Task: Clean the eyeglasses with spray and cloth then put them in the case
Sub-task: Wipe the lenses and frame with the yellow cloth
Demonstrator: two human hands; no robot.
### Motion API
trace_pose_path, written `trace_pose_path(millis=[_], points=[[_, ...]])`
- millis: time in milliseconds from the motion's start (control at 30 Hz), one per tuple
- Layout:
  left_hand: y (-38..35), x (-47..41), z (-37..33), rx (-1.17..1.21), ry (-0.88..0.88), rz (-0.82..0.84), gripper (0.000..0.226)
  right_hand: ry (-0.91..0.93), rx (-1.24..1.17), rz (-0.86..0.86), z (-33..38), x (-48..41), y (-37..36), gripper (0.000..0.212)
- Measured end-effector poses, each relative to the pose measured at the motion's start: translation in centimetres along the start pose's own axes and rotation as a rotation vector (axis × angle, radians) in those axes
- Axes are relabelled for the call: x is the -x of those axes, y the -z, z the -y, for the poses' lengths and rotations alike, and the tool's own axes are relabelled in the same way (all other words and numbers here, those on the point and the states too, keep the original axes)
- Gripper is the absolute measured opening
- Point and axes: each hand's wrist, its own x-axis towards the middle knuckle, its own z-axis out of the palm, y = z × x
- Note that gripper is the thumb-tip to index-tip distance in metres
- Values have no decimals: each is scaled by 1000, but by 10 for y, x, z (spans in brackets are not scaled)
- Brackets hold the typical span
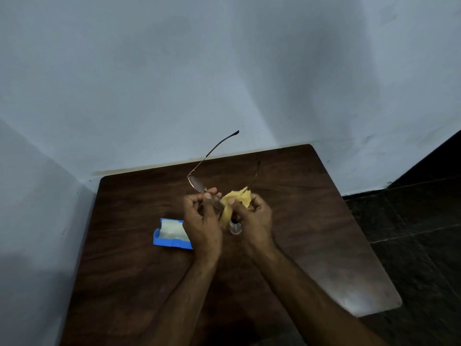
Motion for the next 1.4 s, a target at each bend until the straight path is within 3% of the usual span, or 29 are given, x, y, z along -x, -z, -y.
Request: trace_pose_path(millis=[200,433,633,833,933,1100,1200,1300,1400], points=[[3,-1,0,-44,11,-29,13,45,66,33,-5,11,-1,23],[11,0,7,-19,-16,-24,11,1,-186,-96,25,-18,9,22],[6,3,6,-10,-51,44,8,-32,-305,-161,45,-28,15,8],[12,9,5,-8,-31,102,10,-57,-361,-239,65,-44,32,16],[13,8,5,34,50,99,18,141,-143,-233,83,-46,39,25],[9,7,5,60,119,106,18,513,333,-123,115,-15,22,11],[3,7,5,92,125,96,18,615,630,-51,115,13,7,6],[2,7,4,49,104,87,14,784,995,-27,111,33,-3,22],[4,5,7,-4,59,88,12,836,1162,15,119,37,-8,22]])
